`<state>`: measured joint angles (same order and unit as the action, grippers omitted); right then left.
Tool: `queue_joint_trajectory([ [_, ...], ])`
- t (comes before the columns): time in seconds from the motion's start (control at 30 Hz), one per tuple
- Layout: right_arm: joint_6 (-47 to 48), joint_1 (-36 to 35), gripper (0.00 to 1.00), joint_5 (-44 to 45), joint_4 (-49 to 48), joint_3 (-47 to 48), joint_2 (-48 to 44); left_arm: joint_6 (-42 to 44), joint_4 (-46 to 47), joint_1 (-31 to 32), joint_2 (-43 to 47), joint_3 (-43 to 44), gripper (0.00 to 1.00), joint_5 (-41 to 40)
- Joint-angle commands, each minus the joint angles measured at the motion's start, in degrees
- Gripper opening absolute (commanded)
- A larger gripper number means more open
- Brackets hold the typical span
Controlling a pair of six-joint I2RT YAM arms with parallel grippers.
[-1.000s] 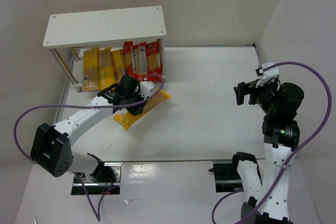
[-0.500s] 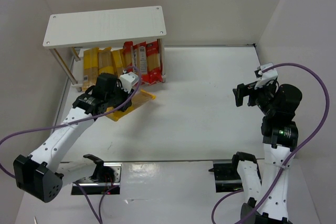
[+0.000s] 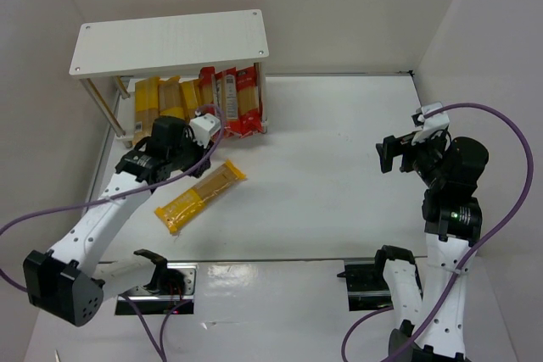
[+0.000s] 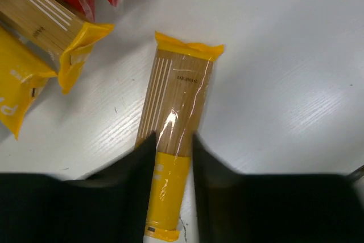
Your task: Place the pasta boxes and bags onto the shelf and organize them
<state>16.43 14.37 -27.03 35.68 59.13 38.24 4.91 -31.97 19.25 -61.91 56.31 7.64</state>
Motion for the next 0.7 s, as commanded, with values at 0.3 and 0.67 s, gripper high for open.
queue_joint_trajectory([
  [0.3,0.1,-0.5,1.00,-0.7,-0.3,-0.1,-0.5,13.5,-7.3,1.3,-13.4,0.5,1.00,-12.0],
  [0.67,1.2,-1.0,1.00,0.4,-0.3,-0.7,-0.5,20.2,-3.5,0.2,-17.8,-7.6,1.00,-11.0],
])
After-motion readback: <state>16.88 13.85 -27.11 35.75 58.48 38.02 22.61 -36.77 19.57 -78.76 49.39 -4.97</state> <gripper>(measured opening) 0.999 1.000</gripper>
